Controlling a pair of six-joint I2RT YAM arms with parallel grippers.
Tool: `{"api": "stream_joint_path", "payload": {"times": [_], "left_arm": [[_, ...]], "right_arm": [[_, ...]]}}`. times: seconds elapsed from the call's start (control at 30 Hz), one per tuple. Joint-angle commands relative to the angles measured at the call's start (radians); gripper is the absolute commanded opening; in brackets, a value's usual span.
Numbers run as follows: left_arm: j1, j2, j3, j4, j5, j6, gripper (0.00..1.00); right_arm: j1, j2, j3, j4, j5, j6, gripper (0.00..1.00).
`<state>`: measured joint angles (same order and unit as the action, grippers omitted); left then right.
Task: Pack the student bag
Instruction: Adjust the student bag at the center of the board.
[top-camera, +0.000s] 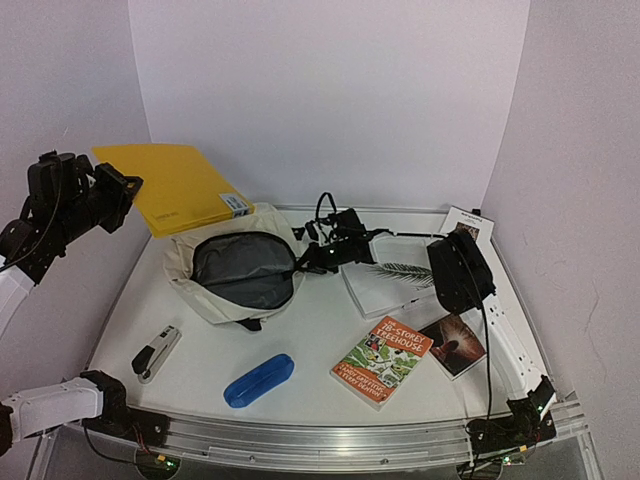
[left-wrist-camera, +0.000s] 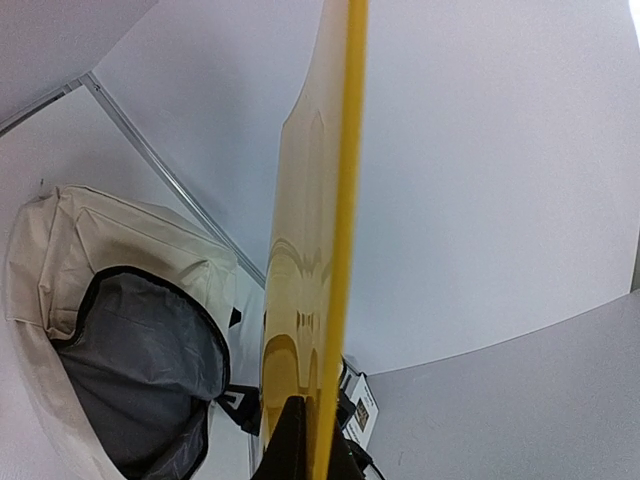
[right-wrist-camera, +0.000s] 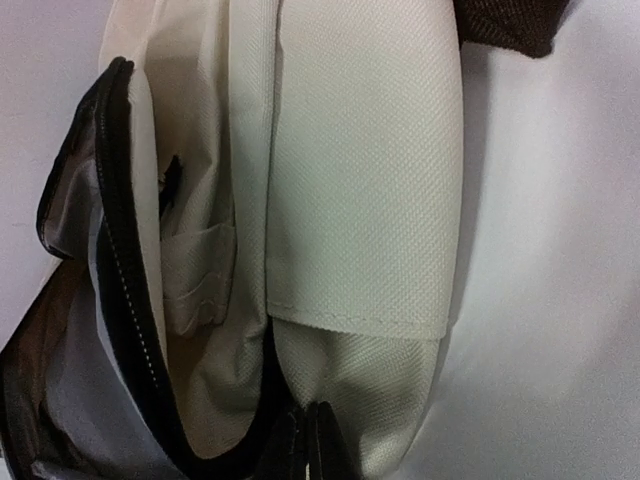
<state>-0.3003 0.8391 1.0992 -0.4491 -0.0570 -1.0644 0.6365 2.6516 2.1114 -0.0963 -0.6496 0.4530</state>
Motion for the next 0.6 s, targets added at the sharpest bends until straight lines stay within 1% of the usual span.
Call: {"api": "stream_joint_path", "payload": {"times": [0.0,0.03,0.1,0.13,0.2,0.23,0.27,0.33,0.4,0.5,0.57], "left_arm": [[-0.001,-0.022,0.013,0.045,-0.015,0.02,0.0],[-0.001,-0.023,0.011,0.044,-0.013,0.021,0.0],[-0.001,-0.021,0.007,0.041,-0.01,0.021,0.0],[-0.001,-0.021,0.007,0.039,-0.008,0.021,0.0],[-0.001,-0.018,0.01,0.031,-0.005,0.022,0.0],[0.0,-0.016,0.013,0.027,-0.003,0.023,0.0],[-0.001,-0.014,0.015,0.022,0.001,0.024,0.0],[0.0,-0.011,0.017,0.009,0.015,0.022,0.0],[-0.001,-0.014,0.012,0.0,0.03,0.014,0.0],[-0.001,-0.025,-0.003,-0.01,0.045,0.003,0.0],[0.0,-0.032,-0.006,-0.017,0.047,0.0,0.0]], "right_arm": [[0.005,-0.251,-0.271,0.086,0.006,0.107,0.0],[0.006,-0.296,-0.332,0.126,0.0,0.135,0.0],[0.019,-0.382,-0.423,0.154,-0.025,0.157,0.0],[0.027,-0.412,-0.453,0.154,-0.039,0.15,0.07],[0.033,-0.463,-0.507,0.15,-0.052,0.121,0.3],[0.029,-0.484,-0.514,0.144,-0.044,0.094,0.4],[0.019,-0.5,-0.509,0.137,-0.033,0.062,0.47],[-0.012,-0.504,-0.473,0.129,-0.011,0.005,0.56],[-0.035,-0.479,-0.395,0.119,0.024,-0.046,0.63],[-0.052,-0.393,-0.238,0.107,0.064,-0.123,0.78],[-0.058,-0.296,-0.115,0.091,0.061,-0.144,0.85]]}}
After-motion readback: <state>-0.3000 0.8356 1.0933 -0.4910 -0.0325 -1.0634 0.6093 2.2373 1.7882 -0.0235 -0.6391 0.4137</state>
